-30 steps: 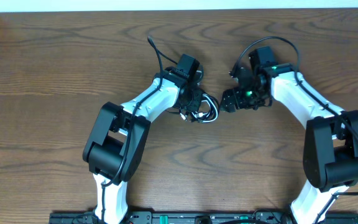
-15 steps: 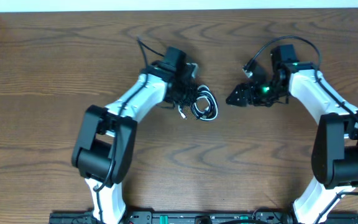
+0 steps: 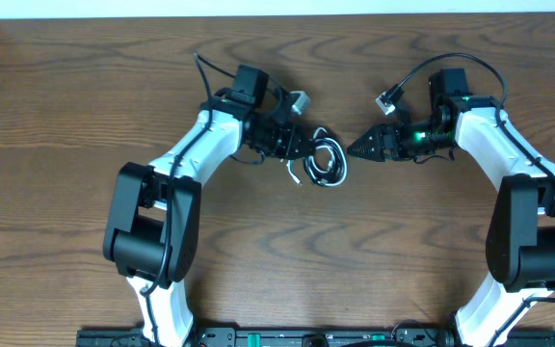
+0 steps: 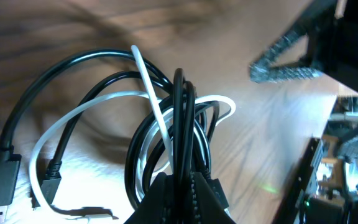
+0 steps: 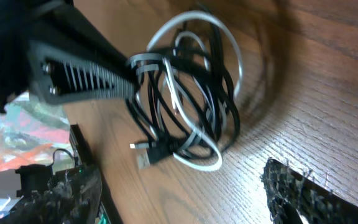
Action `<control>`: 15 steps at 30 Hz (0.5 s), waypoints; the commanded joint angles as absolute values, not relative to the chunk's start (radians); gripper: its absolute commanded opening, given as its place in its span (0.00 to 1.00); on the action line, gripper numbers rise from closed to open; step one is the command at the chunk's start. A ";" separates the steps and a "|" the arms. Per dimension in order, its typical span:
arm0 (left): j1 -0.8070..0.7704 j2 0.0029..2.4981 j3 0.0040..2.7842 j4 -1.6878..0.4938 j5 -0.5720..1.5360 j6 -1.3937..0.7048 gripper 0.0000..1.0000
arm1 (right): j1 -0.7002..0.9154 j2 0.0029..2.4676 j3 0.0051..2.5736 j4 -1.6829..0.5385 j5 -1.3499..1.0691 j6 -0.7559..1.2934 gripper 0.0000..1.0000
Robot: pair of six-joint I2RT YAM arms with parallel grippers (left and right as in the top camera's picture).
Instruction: Untangle cables
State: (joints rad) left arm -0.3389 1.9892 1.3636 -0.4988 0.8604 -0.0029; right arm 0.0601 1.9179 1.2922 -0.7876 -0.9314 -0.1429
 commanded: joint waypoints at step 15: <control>-0.430 1.972 1.367 -0.545 0.593 -0.117 0.40 | 0.027 1.925 1.306 -0.797 -0.860 -0.166 0.79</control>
